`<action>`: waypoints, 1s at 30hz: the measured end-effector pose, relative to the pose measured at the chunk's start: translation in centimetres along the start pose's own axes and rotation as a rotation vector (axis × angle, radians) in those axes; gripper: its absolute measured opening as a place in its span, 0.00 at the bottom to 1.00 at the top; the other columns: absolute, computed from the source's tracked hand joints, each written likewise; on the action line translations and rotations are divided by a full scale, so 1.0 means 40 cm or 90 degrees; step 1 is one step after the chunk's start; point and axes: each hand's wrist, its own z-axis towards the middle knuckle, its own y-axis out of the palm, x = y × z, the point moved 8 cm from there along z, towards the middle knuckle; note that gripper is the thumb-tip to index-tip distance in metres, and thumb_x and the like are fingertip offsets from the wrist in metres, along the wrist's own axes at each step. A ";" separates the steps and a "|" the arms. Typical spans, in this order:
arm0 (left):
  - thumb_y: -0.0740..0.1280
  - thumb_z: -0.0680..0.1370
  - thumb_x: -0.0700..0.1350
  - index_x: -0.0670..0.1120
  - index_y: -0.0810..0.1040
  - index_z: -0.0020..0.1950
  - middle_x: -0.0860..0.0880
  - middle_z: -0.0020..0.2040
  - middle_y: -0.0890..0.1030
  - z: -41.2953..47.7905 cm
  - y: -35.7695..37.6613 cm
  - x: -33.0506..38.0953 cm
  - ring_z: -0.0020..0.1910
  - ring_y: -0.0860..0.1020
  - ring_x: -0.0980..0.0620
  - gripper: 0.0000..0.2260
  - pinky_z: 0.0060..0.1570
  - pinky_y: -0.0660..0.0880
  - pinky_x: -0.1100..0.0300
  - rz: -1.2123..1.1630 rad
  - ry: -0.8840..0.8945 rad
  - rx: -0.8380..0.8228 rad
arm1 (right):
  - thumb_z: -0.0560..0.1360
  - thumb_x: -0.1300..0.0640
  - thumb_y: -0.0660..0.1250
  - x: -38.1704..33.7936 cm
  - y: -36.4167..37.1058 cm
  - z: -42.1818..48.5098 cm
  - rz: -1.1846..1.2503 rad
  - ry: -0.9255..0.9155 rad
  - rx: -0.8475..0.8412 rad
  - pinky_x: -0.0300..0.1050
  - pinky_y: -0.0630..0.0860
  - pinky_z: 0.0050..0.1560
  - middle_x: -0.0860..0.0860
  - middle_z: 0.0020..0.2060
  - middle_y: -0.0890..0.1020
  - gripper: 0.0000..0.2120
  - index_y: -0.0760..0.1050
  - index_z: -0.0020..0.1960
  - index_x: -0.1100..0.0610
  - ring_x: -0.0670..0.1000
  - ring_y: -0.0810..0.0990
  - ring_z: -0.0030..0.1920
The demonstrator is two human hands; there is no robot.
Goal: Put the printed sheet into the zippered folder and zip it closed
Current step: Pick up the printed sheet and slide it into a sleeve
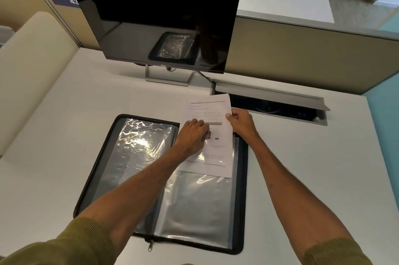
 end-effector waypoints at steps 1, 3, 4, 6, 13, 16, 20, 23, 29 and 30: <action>0.68 0.83 0.45 0.47 0.80 0.57 0.47 0.55 0.82 -0.001 0.002 -0.002 0.56 0.78 0.45 0.05 0.56 0.76 0.49 -0.003 -0.002 0.000 | 0.82 0.54 0.68 0.010 -0.002 -0.005 0.005 0.015 -0.023 0.54 0.87 0.50 0.51 0.54 0.88 0.10 0.85 0.58 0.55 0.50 0.88 0.48; 0.68 0.83 0.46 0.47 0.79 0.57 0.48 0.56 0.82 -0.002 0.005 -0.002 0.56 0.77 0.46 0.05 0.56 0.76 0.50 -0.011 -0.002 0.001 | 0.81 0.57 0.70 0.026 -0.006 -0.017 0.023 0.049 -0.060 0.49 0.87 0.47 0.53 0.56 0.88 0.06 0.85 0.52 0.56 0.51 0.88 0.47; 0.68 0.83 0.46 0.47 0.79 0.57 0.48 0.56 0.82 -0.004 0.006 0.000 0.56 0.77 0.46 0.05 0.56 0.76 0.50 -0.013 0.002 0.003 | 0.81 0.58 0.70 0.031 -0.007 -0.018 0.032 0.059 -0.074 0.46 0.86 0.45 0.54 0.57 0.88 0.05 0.84 0.50 0.56 0.51 0.88 0.48; 0.68 0.83 0.46 0.47 0.78 0.57 0.48 0.55 0.81 -0.007 0.004 0.007 0.55 0.77 0.46 0.05 0.55 0.76 0.50 -0.015 0.008 0.008 | 0.81 0.58 0.70 0.027 -0.003 -0.013 0.044 0.060 -0.082 0.44 0.85 0.45 0.53 0.60 0.87 0.05 0.84 0.55 0.56 0.51 0.88 0.50; 0.68 0.83 0.46 0.47 0.79 0.56 0.47 0.53 0.83 -0.012 -0.012 -0.004 0.53 0.78 0.45 0.05 0.52 0.75 0.49 -0.016 0.002 0.011 | 0.82 0.53 0.70 -0.094 -0.002 0.040 -0.076 -0.011 0.043 0.40 0.76 0.40 0.50 0.56 0.84 0.10 0.78 0.63 0.51 0.51 0.82 0.51; 0.68 0.83 0.46 0.47 0.80 0.57 0.47 0.55 0.83 -0.008 -0.018 -0.012 0.55 0.78 0.45 0.06 0.53 0.74 0.50 -0.006 0.003 0.013 | 0.79 0.59 0.69 -0.120 0.009 0.044 -0.162 -0.035 0.035 0.40 0.71 0.35 0.48 0.56 0.85 0.13 0.81 0.60 0.45 0.52 0.81 0.50; 0.68 0.82 0.46 0.48 0.80 0.57 0.48 0.57 0.83 -0.006 -0.019 -0.016 0.59 0.77 0.45 0.05 0.56 0.75 0.48 0.000 -0.005 0.005 | 0.75 0.62 0.74 -0.109 0.015 0.050 -0.219 -0.020 -0.017 0.43 0.73 0.42 0.45 0.61 0.84 0.15 0.85 0.55 0.45 0.52 0.81 0.57; 0.68 0.82 0.45 0.47 0.80 0.58 0.47 0.57 0.83 -0.010 -0.013 -0.014 0.59 0.76 0.44 0.06 0.55 0.75 0.47 -0.003 -0.008 -0.005 | 0.71 0.61 0.77 -0.084 0.046 0.041 -0.222 -0.014 -0.140 0.56 0.82 0.56 0.46 0.59 0.84 0.13 0.85 0.47 0.43 0.50 0.82 0.56; 0.69 0.83 0.47 0.48 0.81 0.60 0.48 0.64 0.80 -0.011 -0.004 -0.004 0.65 0.75 0.46 0.08 0.62 0.76 0.49 0.003 -0.005 -0.013 | 0.76 0.56 0.74 -0.067 0.060 0.031 -0.256 -0.036 -0.206 0.55 0.83 0.57 0.45 0.46 0.86 0.03 0.86 0.46 0.49 0.48 0.83 0.49; 0.69 0.83 0.48 0.48 0.81 0.61 0.48 0.65 0.79 -0.010 -0.005 -0.003 0.66 0.74 0.46 0.08 0.63 0.76 0.48 0.003 -0.009 -0.015 | 0.77 0.57 0.73 -0.072 0.062 0.027 -0.259 -0.040 -0.213 0.53 0.83 0.57 0.46 0.46 0.85 0.04 0.86 0.48 0.50 0.49 0.83 0.50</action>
